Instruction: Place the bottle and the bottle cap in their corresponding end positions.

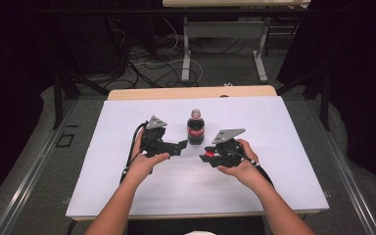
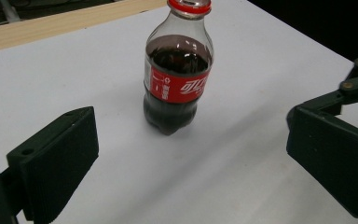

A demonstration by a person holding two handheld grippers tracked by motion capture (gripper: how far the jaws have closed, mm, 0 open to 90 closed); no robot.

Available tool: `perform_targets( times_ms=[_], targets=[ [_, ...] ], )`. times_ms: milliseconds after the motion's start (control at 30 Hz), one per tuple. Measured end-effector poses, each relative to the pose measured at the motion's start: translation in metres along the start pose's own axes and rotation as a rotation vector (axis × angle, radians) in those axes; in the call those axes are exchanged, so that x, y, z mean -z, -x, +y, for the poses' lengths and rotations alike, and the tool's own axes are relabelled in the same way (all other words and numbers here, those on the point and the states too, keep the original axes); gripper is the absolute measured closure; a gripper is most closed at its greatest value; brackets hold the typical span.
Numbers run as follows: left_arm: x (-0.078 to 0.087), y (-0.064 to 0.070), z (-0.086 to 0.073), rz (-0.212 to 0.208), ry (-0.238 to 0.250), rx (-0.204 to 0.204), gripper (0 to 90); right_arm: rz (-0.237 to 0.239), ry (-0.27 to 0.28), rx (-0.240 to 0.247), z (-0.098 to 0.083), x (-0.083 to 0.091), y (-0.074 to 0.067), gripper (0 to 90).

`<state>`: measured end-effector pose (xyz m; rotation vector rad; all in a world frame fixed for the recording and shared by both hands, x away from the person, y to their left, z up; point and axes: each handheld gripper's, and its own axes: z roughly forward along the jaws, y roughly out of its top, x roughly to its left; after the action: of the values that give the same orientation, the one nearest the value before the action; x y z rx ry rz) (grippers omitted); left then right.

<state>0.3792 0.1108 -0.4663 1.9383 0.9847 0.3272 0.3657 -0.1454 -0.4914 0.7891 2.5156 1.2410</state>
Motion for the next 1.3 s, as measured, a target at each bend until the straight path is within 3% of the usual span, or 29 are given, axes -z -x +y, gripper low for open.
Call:
perform_targets(
  times_ms=[167, 233, 333, 500, 567, 700, 833, 1267, 1300],
  targets=[
    [0.011, -0.008, -0.01, 0.016, 0.012, 0.018, 2.3, 0.016, -0.051, 0.01, -0.001, -0.014, -0.004, 61.2],
    [0.014, -0.012, -0.013, 0.03, 0.013, 0.027, 2.3, 0.018, -0.041, 0.006, -0.002, -0.021, -0.006, 61.2],
    [0.019, -0.017, -0.018, 0.023, 0.008, 0.034, 2.3, 0.023, -0.076, 0.019, -0.004, -0.031, -0.012, 61.2],
    [0.026, -0.024, -0.021, 0.025, 0.015, 0.05, 2.3, 0.033, -0.088, 0.016, -0.013, -0.045, -0.02, 61.2],
    [0.028, -0.026, -0.021, 0.024, 0.019, 0.055, 2.3, 0.036, -0.102, -0.003, -0.017, -0.048, -0.021, 61.2],
    [0.029, -0.027, -0.021, 0.037, 0.036, 0.068, 2.3, 0.034, -0.095, -0.008, -0.024, -0.053, -0.021, 61.2],
    [0.03, -0.028, -0.021, 0.029, 0.024, 0.067, 2.3, 0.031, -0.095, -0.011, -0.03, -0.058, -0.022, 61.2],
    [0.027, -0.027, -0.022, 0.033, 0.036, 0.077, 2.3, 0.006, -0.072, 0.016, -0.036, -0.068, -0.019, 61.1],
    [0.027, -0.027, -0.022, 0.034, 0.037, 0.076, 2.3, 0.003, -0.08, -0.006, -0.036, -0.068, -0.021, 61.1]
  ],
)
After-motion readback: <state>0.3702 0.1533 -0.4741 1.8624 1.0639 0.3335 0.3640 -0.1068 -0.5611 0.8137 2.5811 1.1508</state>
